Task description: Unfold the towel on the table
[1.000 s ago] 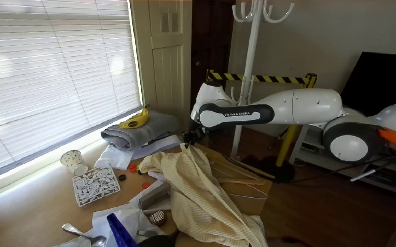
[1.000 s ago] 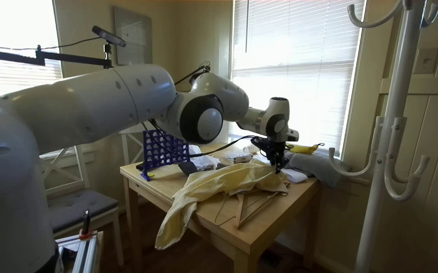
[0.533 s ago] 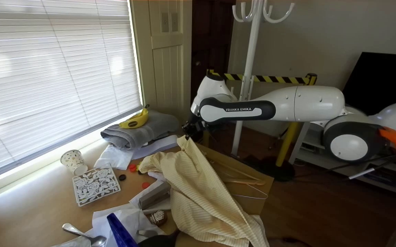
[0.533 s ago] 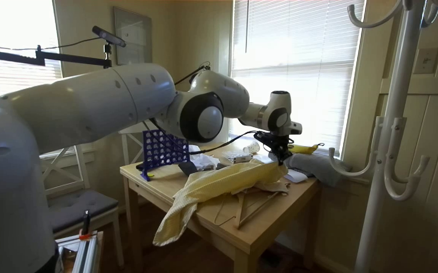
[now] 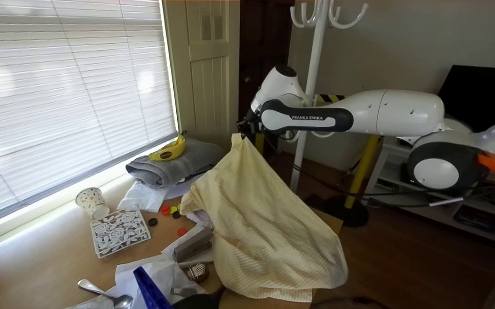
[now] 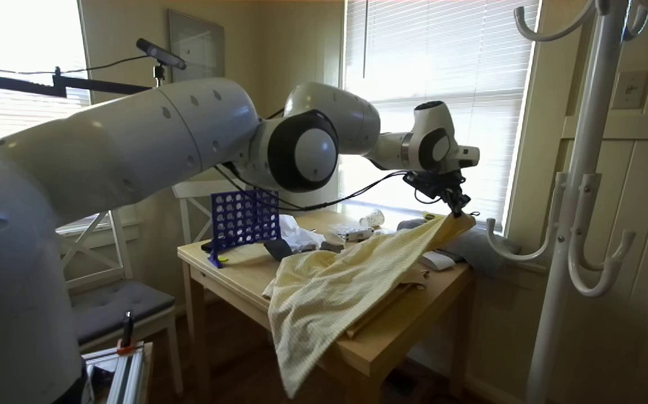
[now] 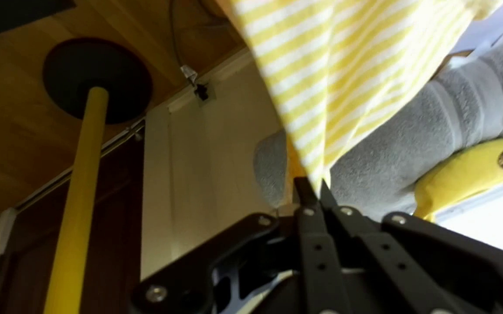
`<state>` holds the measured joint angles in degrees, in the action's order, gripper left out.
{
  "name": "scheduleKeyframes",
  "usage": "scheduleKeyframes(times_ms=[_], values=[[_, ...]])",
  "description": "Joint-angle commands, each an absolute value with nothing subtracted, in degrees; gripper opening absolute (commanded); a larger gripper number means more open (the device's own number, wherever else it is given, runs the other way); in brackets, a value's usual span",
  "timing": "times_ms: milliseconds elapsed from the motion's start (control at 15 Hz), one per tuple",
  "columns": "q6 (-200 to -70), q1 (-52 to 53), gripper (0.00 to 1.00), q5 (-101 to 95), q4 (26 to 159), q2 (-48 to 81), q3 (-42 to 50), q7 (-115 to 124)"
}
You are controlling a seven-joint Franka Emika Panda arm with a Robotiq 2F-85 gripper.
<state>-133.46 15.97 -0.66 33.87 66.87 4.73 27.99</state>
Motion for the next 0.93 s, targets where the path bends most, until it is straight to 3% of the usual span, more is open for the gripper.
scheduleKeyframes(times_ms=[0,333,400,467,867], values=[[-133.8,16.4,0.0,-2.1,34.3,65.3,8.2,32.5],[-130.8,17.3,0.0,-1.3,34.7,64.9,10.2,34.0],[-129.8,17.3,0.27,-0.9,34.8,64.8,10.1,34.3],[-129.2,17.4,0.28,-0.8,34.7,65.0,10.0,34.4],[-126.3,18.1,0.68,0.5,34.6,64.6,7.5,32.0]])
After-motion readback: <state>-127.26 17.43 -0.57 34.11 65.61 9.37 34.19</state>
